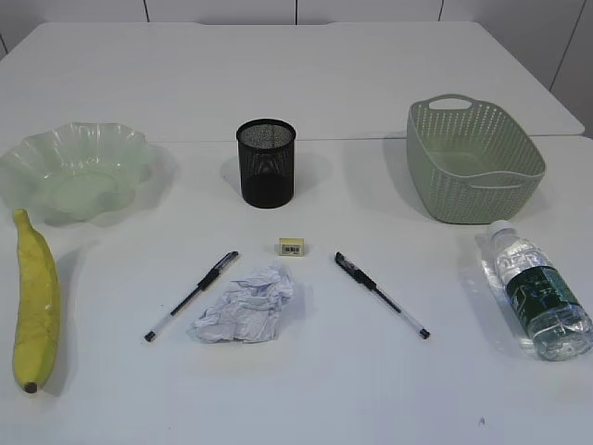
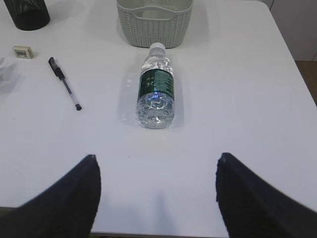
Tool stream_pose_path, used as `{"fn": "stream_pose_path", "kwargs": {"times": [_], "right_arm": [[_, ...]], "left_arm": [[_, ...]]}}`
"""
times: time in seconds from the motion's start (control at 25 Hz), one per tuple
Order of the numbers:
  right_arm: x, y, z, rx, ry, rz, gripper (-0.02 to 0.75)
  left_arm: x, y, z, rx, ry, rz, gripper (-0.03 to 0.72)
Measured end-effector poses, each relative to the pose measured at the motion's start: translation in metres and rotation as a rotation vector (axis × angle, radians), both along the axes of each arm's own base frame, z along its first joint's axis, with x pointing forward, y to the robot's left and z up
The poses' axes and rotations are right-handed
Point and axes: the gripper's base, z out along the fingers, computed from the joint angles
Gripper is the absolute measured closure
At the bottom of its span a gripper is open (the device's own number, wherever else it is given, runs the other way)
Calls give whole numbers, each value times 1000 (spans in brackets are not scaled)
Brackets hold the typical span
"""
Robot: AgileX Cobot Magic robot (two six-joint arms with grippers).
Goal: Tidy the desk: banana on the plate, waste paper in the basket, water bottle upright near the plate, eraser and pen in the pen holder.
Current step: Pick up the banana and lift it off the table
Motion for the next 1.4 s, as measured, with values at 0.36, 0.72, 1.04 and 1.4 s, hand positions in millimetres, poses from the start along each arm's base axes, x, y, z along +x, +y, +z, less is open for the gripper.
{"fn": "stream_pose_path", "kwargs": {"times": [0.36, 0.72, 1.04, 1.4], "right_arm": [[0, 0, 0, 0, 2, 0, 192], [0, 0, 0, 0, 2, 0, 192], [0, 0, 0, 0, 2, 0, 192], [0, 0, 0, 0, 2, 0, 192]], "left_arm": [[0, 0, 0, 0, 0, 0, 167], [0, 0, 0, 0, 0, 0, 169], [0, 0, 0, -4, 0, -3, 171], [0, -1, 0, -6, 0, -4, 218]]}}
